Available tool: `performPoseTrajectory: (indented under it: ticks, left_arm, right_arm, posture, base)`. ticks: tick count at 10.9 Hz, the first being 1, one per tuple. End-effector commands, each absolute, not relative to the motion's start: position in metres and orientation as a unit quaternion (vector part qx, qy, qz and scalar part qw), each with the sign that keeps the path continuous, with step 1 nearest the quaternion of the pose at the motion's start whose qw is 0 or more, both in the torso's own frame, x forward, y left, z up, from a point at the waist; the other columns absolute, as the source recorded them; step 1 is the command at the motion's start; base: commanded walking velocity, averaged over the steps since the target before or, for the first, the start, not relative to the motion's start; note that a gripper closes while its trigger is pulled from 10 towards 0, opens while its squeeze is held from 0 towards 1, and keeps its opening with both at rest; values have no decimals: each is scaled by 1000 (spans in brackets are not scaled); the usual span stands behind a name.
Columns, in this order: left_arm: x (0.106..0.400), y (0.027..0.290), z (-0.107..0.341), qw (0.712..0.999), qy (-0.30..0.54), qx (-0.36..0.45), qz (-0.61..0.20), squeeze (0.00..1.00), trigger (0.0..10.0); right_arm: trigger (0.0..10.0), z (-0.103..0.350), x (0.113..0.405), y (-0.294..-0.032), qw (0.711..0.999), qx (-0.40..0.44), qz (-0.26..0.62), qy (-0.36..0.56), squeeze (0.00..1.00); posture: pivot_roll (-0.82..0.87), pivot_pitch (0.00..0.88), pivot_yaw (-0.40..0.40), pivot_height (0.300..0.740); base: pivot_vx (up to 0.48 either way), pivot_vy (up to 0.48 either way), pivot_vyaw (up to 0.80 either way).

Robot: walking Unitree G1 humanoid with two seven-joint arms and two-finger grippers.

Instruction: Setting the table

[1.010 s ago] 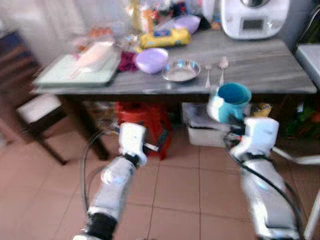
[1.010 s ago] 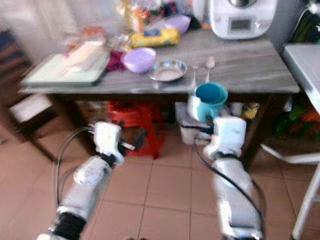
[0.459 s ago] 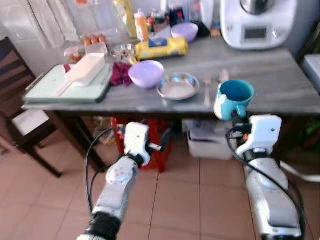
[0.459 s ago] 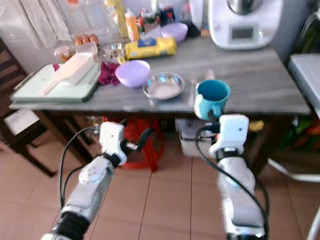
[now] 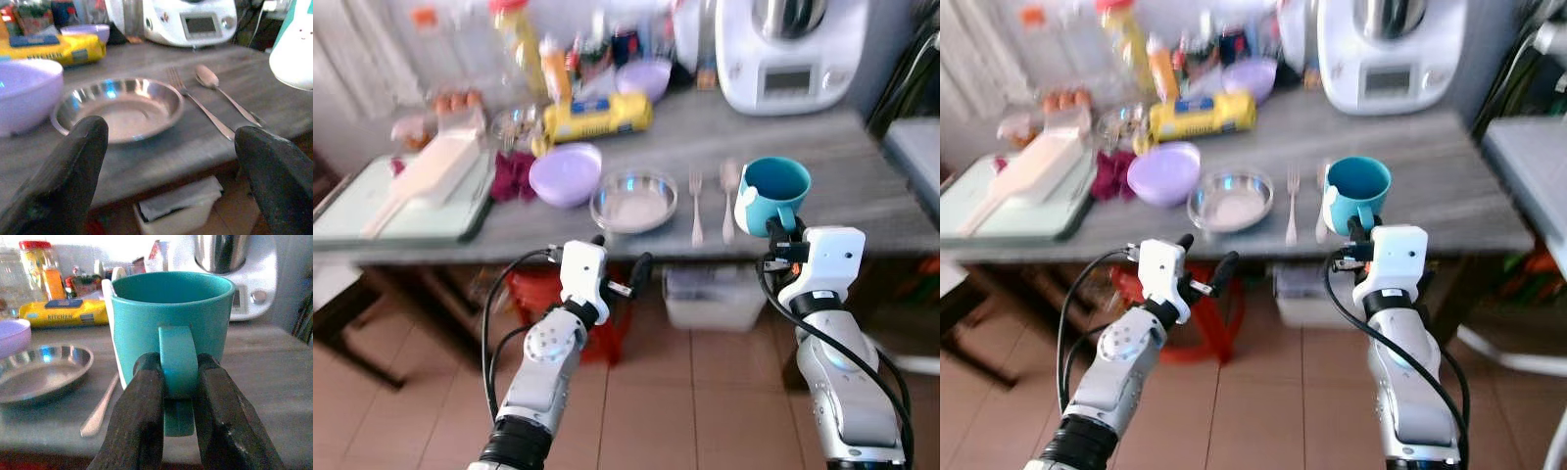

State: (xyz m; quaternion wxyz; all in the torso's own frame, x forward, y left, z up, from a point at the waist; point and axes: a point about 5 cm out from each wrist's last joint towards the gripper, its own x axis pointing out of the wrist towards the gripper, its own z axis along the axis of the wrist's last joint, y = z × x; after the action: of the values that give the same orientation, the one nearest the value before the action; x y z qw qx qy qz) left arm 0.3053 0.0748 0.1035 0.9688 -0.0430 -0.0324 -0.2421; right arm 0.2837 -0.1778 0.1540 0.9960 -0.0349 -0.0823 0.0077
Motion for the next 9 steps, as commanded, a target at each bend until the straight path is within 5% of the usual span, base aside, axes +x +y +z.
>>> performPoseTrajectory:
  ticks: [1, 7, 9]
  left_arm:
    - [306, 87, 104, 972, -32, -39, -228, 0, 10000]
    - [297, 99, 129, 968, -83, -29, -236, 0, 10000]
    - [290, 101, 143, 960, -116, -21, -254, 0, 10000]
  right_arm:
    - [10000, 164, 284, -167, 994, -28, 22, -103, 0]
    - [10000, 176, 282, -167, 991, -39, 21, -124, 0]
    - [10000, 178, 282, -168, 991, -42, 19, -127, 0]
  posture:
    - [-180, 60, 121, 740]
    - [-183, 63, 117, 740]
    - [-180, 62, 111, 740]
  base:
    - [390, 0, -563]
    - [364, 0, 0]
    - [0, 0, 0]
